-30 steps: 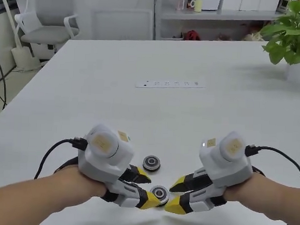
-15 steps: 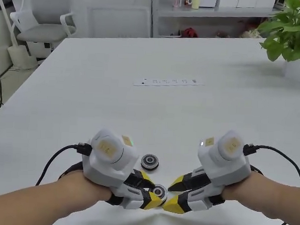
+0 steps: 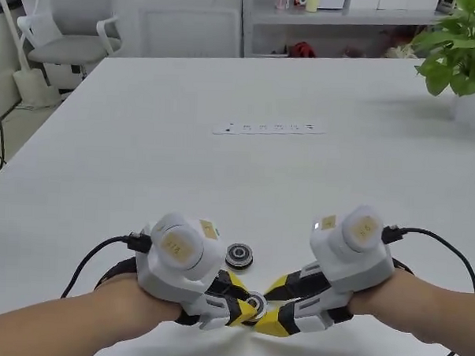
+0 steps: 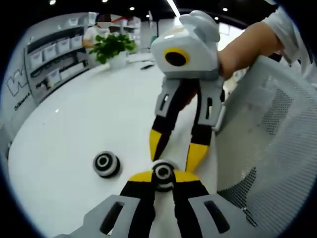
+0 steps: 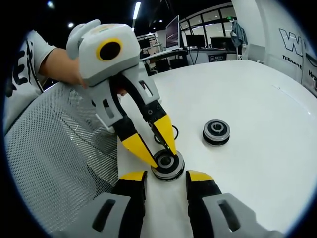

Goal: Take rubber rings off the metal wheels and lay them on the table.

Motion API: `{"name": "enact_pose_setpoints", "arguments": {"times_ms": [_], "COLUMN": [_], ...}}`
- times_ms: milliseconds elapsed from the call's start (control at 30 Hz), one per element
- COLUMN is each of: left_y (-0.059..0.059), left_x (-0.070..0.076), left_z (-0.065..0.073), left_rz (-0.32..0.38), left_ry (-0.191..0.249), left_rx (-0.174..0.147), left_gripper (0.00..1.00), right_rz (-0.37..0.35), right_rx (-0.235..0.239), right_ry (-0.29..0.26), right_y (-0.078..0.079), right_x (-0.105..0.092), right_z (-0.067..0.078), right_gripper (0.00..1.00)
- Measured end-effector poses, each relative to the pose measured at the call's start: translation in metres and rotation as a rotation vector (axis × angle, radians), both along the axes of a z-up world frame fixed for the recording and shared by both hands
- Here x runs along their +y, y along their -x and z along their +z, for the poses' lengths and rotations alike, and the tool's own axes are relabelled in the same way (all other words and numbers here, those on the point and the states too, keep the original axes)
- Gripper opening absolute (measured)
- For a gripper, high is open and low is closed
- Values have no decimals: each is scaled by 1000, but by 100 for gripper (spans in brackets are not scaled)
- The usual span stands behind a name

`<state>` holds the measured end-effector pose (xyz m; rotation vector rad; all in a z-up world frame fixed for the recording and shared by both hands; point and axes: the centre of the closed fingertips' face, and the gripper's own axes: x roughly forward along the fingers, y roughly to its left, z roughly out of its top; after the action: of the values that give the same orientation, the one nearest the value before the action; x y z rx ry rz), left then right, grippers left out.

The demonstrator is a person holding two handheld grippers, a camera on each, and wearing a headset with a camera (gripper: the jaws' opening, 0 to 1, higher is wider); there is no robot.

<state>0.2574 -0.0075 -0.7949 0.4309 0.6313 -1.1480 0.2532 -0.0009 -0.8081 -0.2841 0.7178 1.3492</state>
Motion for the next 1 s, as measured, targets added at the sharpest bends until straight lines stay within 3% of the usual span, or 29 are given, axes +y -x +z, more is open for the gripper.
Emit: {"name": "enact_pose_setpoints", "arguments": {"times_ms": [600, 1000], "left_y": [0, 0], "left_x": [0, -1], "left_z": [0, 0], "left_rz": [9, 14], "left_ry": [12, 12], "left_rx": [-10, -14], "left_gripper": [14, 14], "right_rz": [30, 29], "right_rx": [-76, -83], "right_ry": [12, 19], "right_y": [-1, 0], "right_x": [-1, -5], "right_z": [-2, -2], "right_gripper": [22, 18]}}
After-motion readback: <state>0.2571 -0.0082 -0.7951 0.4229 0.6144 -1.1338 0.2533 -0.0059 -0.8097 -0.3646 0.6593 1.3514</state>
